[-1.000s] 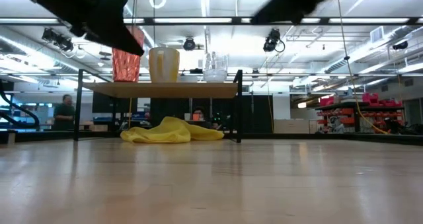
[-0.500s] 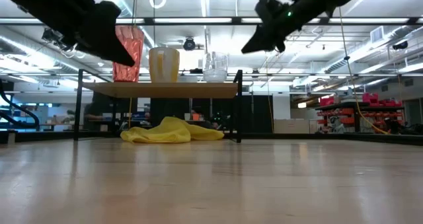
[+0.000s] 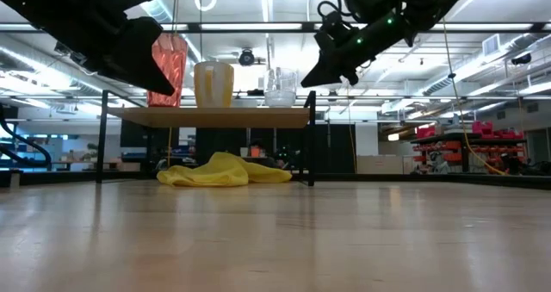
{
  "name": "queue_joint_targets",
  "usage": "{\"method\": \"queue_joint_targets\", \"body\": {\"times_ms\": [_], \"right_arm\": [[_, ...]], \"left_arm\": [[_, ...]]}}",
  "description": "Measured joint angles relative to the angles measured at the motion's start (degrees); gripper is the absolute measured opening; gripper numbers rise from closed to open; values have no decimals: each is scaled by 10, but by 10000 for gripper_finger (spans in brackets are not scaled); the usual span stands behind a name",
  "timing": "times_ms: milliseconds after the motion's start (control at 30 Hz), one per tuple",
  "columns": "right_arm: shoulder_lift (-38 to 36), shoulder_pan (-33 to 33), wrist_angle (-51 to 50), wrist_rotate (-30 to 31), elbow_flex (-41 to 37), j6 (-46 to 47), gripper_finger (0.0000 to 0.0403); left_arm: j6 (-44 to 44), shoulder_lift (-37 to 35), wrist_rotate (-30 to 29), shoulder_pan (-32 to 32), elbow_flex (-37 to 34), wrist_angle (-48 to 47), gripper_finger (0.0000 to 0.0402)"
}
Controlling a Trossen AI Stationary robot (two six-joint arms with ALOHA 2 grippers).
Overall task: Stack small to large cups/mugs on shelf
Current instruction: Put the transparent mug on the shelf, then return to Home Position
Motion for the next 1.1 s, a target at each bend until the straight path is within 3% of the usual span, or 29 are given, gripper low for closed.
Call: {"method": "queue_joint_targets", "body": {"times_ms": [667, 800, 933, 1100], "right_arm": [[16, -12, 59, -19, 4, -8, 0], [49, -12, 51, -32, 36, -8, 0], [98, -4, -16, -33, 98, -16, 1], [120, 9, -88, 47, 147, -29, 1]], "left_arm": [[2, 0, -7, 0, 0, 4, 84], [2, 1, -9, 0, 0, 6, 82], [2, 1, -9, 1, 0, 7, 76], [2, 1, -7, 1, 0, 9, 78]]}}
